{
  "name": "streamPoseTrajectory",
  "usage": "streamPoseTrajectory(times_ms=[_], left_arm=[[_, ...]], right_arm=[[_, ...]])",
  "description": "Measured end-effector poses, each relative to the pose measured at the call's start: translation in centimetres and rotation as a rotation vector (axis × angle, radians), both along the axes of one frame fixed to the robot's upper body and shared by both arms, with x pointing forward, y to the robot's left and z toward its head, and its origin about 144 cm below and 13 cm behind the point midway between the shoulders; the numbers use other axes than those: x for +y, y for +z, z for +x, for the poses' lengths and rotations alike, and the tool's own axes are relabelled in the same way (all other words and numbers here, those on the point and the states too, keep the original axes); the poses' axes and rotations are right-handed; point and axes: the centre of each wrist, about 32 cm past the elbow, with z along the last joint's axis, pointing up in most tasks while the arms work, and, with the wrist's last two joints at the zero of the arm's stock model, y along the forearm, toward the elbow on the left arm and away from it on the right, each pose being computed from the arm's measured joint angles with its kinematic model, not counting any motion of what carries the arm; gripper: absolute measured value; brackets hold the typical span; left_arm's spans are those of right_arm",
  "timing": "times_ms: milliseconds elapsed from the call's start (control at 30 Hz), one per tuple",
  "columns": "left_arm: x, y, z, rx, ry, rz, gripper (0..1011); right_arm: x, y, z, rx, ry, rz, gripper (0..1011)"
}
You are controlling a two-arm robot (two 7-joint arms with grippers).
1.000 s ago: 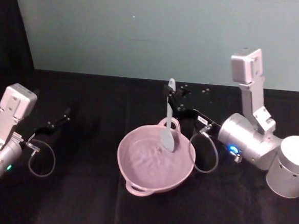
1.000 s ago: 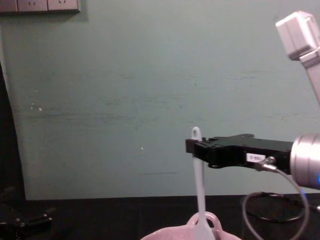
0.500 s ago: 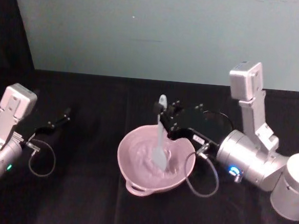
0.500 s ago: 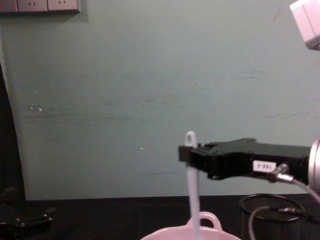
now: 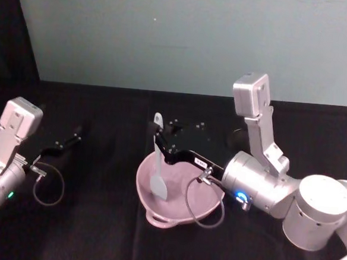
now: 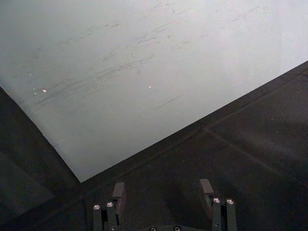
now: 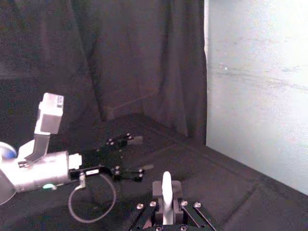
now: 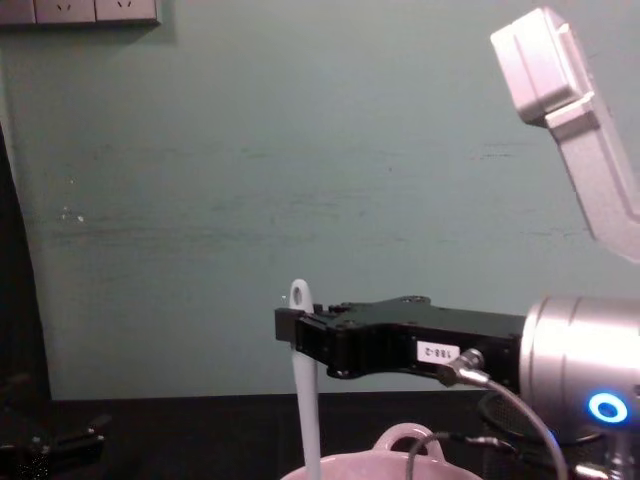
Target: Use the one hand to pick up the spoon and stir the clear water in the bowl.
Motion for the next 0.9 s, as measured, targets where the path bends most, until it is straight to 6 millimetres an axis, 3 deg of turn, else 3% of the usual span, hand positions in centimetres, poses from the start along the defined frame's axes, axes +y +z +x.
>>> streamPoseTrajectory(times_ms=[267, 400, 700, 900], left_arm=[[0.0, 0.0, 0.0, 0.0, 0.0, 0.0, 1005], [0.0, 0.0, 0.0, 0.0, 0.0, 0.0, 1005], [0.0, 0.0, 0.0, 0.0, 0.0, 0.0, 1005], [0.0, 0.0, 0.0, 0.0, 0.0, 0.0, 1005]], right_arm=[[-0.2, -0.2, 1.9, -0.013, -0.032, -0.004, 118], [-1.5, -0.2, 2.4, -0.023, -0.086, -0.009, 118], [-4.4, 0.3, 1.2, -0.035, -0.146, -0.026, 118], [-4.7, 0.4, -0.1, -0.032, -0.135, -0.033, 118]])
